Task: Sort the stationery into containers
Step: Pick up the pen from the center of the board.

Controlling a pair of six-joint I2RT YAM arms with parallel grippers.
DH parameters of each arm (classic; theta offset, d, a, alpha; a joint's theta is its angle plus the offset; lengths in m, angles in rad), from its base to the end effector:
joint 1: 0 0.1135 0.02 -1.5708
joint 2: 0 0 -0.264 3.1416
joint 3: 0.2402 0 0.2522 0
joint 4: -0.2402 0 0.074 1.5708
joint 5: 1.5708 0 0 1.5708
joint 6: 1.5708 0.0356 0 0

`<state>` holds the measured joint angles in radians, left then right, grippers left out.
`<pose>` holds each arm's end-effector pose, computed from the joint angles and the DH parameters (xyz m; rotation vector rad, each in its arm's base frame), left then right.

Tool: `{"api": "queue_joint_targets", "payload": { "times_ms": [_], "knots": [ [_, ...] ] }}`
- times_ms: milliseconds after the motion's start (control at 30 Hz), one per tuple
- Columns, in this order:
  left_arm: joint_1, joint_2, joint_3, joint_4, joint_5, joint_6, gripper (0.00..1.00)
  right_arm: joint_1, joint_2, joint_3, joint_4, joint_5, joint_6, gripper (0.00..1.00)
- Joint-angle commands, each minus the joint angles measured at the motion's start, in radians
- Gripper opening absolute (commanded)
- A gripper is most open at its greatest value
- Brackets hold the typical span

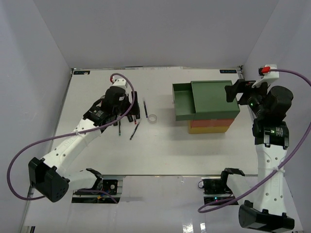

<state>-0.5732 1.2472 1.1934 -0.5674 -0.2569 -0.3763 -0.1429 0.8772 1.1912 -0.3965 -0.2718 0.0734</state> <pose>0.2335 -0.1399 0.3474 0.0701 2.1794 -0.2613 0.1732 -0.0153 0.4403 -0.0282 1.6528 0.1717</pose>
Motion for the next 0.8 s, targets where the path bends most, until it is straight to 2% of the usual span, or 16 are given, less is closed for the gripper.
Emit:
{"api": "queue_joint_targets", "payload": {
  "times_ms": [0, 133, 300, 600, 767],
  "knots": [
    [0.021, -0.095, -0.165, -0.002, 0.123, 0.048, 0.98, 0.070, -0.090, -0.039, 0.033, -0.015, -0.047, 0.90],
    [0.033, -0.111, -0.293, 0.023, 0.177, 0.059, 0.98, 0.152, -0.191, -0.105, 0.054, 0.043, -0.060, 0.90],
    [0.047, -0.057, -0.362, 0.110, 0.185, 0.071, 0.96, 0.238, -0.317, -0.191, 0.051, 0.010, -0.107, 0.90],
    [0.102, 0.172, -0.321, 0.189, 0.248, 0.116, 0.85, 0.253, -0.391, -0.274, 0.036, -0.003, -0.119, 0.90],
    [0.104, 0.265, -0.293, 0.201, 0.239, 0.114, 0.73, 0.258, -0.418, -0.314, 0.044, 0.005, -0.119, 0.90]
  ]
}}
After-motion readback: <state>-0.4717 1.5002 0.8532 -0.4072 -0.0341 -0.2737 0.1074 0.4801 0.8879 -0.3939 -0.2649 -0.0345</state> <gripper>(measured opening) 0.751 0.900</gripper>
